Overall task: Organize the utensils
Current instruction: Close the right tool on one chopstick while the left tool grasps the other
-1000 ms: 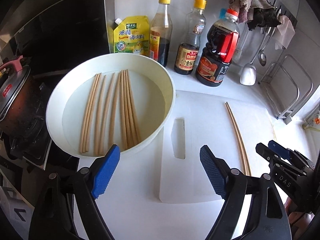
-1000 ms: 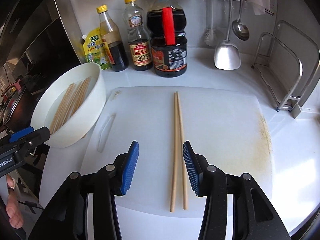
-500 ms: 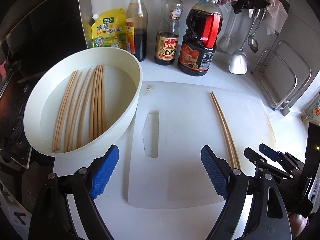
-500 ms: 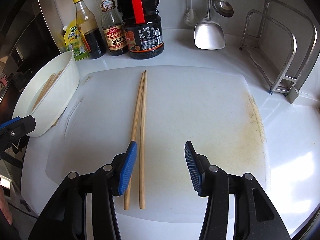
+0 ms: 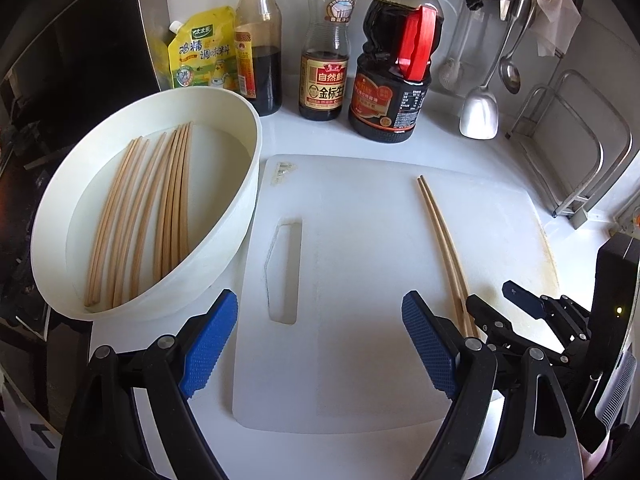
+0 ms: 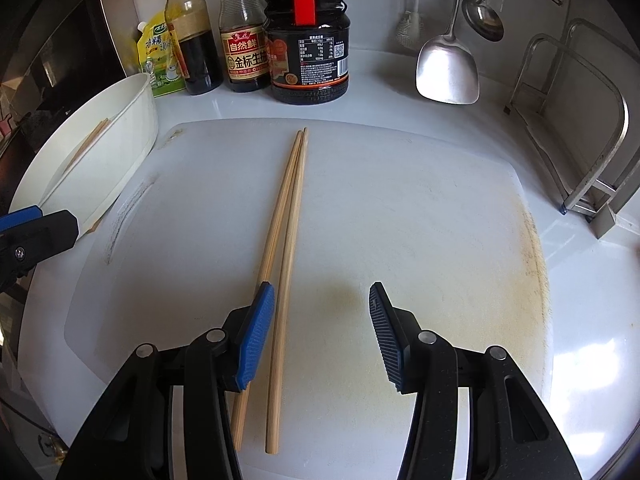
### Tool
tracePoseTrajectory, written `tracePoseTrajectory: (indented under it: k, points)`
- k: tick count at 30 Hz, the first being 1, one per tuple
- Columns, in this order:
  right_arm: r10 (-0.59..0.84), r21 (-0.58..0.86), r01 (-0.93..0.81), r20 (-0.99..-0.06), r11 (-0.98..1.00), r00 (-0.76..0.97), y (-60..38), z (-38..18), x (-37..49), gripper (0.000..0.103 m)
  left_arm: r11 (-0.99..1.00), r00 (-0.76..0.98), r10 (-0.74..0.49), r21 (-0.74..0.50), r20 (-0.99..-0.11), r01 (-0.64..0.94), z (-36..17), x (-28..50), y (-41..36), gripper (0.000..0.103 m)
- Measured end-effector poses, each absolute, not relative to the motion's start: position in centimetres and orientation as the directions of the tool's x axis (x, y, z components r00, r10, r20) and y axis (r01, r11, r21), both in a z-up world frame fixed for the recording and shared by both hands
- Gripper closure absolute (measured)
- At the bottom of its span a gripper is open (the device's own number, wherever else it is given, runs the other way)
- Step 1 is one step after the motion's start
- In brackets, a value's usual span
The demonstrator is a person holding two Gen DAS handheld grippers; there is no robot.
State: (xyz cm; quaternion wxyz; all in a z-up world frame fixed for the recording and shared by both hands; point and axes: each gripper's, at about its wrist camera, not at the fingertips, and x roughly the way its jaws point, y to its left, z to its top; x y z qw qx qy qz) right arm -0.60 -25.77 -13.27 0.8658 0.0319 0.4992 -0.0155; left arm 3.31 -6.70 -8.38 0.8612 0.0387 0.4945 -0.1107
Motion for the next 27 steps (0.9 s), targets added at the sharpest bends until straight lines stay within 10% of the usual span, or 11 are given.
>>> tracePoseTrajectory:
  k: [10, 21, 27]
  points:
    - [-0.006, 0.018, 0.042, -0.856, 0.999, 0.516, -25.6, -13.8, -0.3, 0.056, 0.971, 0.474, -0.154, -0.045, -0.867, 0.233, -9.1, 3.7, -7.2, 0.02]
    - [0.044, 0.076, 0.037, -0.844, 0.996, 0.534, -27.5, -13.7, -0.9, 0.094, 0.964, 0.45, -0.176, -0.061, -0.875, 0.258, -10.7, 3.5, -10.4, 0.02]
    - [0.037, 0.078, 0.053, -0.842, 0.996, 0.538, -29.1, -13.8, -1.5, 0.094, 0.963, 0.435, -0.18, -0.068, -0.882, 0.259, -11.7, 3.7, -12.2, 0.02]
